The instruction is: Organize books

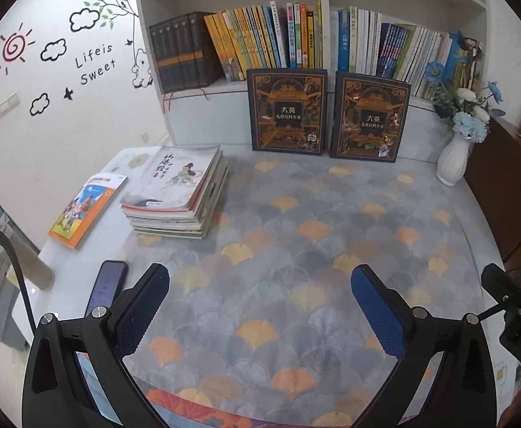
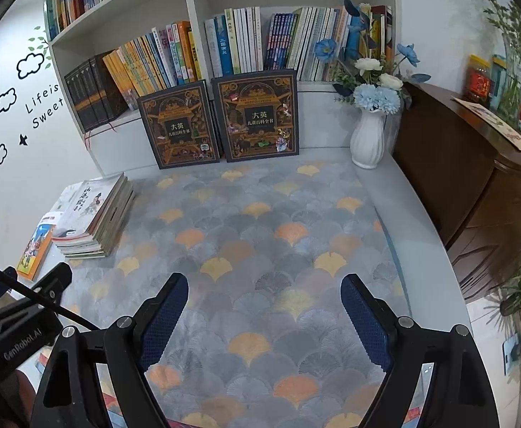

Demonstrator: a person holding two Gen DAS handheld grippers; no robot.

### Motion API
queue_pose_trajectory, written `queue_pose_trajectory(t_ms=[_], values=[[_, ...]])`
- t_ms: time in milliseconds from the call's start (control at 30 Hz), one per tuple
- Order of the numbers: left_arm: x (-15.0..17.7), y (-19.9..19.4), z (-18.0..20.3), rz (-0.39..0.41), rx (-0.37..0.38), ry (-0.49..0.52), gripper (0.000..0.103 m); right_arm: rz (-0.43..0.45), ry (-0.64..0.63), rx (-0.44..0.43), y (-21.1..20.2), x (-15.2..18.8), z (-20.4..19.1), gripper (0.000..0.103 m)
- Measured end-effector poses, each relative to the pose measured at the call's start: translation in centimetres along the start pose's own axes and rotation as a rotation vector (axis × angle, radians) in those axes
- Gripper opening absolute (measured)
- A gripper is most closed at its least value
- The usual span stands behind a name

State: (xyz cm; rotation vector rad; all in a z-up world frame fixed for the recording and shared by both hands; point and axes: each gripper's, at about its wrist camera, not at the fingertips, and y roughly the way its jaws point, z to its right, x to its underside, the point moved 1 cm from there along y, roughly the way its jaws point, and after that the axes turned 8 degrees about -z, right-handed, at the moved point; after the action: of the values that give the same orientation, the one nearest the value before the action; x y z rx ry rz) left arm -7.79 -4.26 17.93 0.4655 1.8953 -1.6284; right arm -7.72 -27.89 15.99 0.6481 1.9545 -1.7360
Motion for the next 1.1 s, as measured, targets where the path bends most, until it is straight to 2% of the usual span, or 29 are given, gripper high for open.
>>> queue_pose_trajectory(t_ms=[267, 433, 567, 767, 1100], values=[[0.0, 0.9, 1.4, -0.048, 0.058, 0.023, 0.102, -0.045, 0.031, -0.006, 1.3, -0.5, 1.5, 0.086], [0.2, 1.6, 1.6, -0.088, 0.024, 0.010, 0.102, -0.059, 0.034, -0.003, 1.8, -0.6, 1.9, 0.086], [0.5, 2.4, 1.2, -0.124, 0.055, -0.022, 0.102, -0.065, 0.037, -0.003, 1.9, -0.5, 1.9, 0.086], [0.4, 2.3, 1.3, -0.106, 0.009, -0.011, 0.102, -0.079, 0.032, -0.007, 2.4, -0.6, 1.8, 0.086], [0.2, 2.7, 1.3, -0.120, 0.027, -0.007, 0.102, -0.083, 0.020, -0.015, 2.5, -0.5, 1.4, 0.086]])
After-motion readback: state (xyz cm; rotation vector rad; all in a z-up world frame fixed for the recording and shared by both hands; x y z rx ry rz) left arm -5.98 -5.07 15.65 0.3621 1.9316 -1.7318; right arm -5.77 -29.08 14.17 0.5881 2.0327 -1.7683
